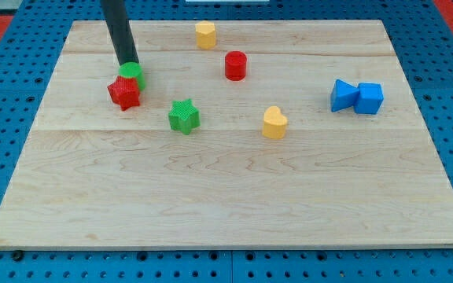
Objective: Place the green circle close to the left of the green star
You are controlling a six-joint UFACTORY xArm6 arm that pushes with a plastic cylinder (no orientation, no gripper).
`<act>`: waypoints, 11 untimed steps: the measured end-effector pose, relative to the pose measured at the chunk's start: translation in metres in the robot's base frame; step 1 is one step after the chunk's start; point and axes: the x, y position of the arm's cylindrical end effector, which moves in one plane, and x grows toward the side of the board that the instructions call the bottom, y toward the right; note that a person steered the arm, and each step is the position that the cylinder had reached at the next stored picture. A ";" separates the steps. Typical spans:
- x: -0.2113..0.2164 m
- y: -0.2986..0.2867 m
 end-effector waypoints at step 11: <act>0.135 0.010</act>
